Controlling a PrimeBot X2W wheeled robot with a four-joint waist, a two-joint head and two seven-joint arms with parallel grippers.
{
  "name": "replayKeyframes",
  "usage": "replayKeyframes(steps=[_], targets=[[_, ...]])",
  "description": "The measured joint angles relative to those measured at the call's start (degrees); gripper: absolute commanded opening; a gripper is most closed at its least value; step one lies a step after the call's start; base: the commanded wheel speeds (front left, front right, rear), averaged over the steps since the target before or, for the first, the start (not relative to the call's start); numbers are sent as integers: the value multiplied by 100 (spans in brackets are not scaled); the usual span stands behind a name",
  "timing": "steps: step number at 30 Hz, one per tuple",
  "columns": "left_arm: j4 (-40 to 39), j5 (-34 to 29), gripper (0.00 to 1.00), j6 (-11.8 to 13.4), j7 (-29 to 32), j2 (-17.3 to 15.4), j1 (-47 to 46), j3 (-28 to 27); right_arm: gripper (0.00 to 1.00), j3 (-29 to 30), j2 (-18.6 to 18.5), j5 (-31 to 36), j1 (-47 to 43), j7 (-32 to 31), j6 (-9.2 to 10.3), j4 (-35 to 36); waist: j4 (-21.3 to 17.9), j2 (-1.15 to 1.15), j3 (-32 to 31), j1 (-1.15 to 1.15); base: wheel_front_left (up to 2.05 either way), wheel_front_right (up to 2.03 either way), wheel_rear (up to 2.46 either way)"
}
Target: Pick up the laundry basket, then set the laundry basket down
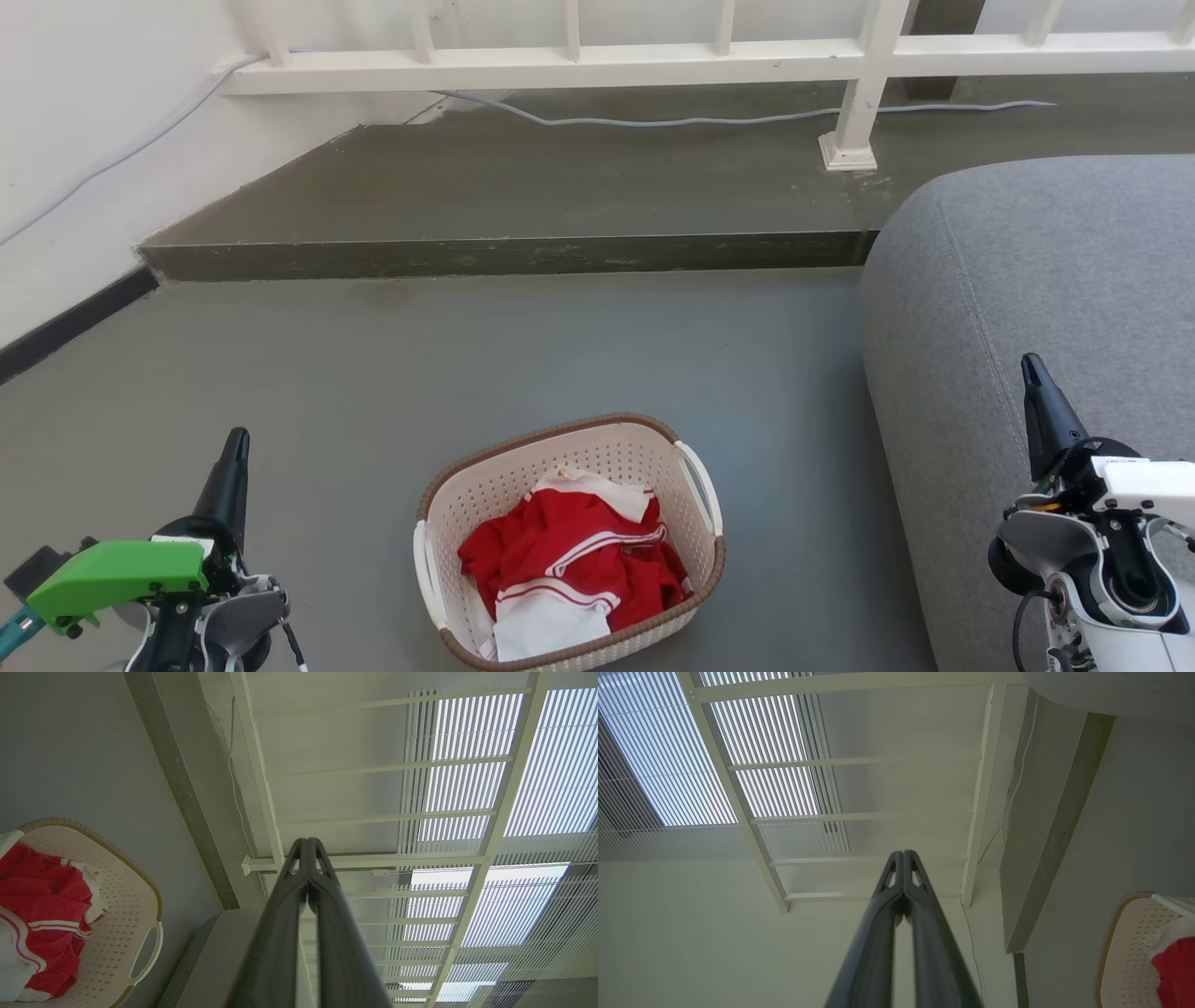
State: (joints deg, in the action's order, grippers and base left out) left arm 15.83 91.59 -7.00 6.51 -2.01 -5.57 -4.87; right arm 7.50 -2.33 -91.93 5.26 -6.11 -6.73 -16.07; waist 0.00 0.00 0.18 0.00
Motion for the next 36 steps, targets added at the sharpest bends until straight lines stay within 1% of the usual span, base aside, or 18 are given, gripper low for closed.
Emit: replayKeyframes(steps=[13, 14, 15, 16, 20, 29, 36], targets=[[0, 0, 0, 0, 0, 0, 0, 0, 0, 0, 1, 0, 0, 0, 0, 0, 0, 0, 0, 0, 0, 0, 0], [53, -1, 100, 4, 0, 12, 3, 2, 100, -3, 13, 2, -7, 0, 16, -48, 0, 0, 0, 0, 0, 0, 0], [182, -1, 0, 4, 1, 71, 59, 8, 0, -13, 73, 2, -93, 0, 25, -172, 0, 0, 0, 0, 0, 0, 0], [182, -1, 100, 4, 1, 71, 59, 8, 100, -13, 73, 2, -93, 0, 25, -172, 0, 0, 0, 0, 0, 0, 0], [266, -1, 100, 4, -1, 127, 211, 21, 100, -36, 140, 3, -257, 2, 25, -277, 0, 0, 3, 0, 0, 0, 0], [169, -19, 100, 4, -102, 126, 209, 31, 100, -178, 135, 31, -251, 131, 25, -144, -3, 0, 15, 0, 0, 0, 0], [16, -138, 100, 4, -211, 104, 209, 97, 100, -318, 127, 222, -243, 305, 25, -12, -7, 0, 28, 0, 0, 0, 0]])
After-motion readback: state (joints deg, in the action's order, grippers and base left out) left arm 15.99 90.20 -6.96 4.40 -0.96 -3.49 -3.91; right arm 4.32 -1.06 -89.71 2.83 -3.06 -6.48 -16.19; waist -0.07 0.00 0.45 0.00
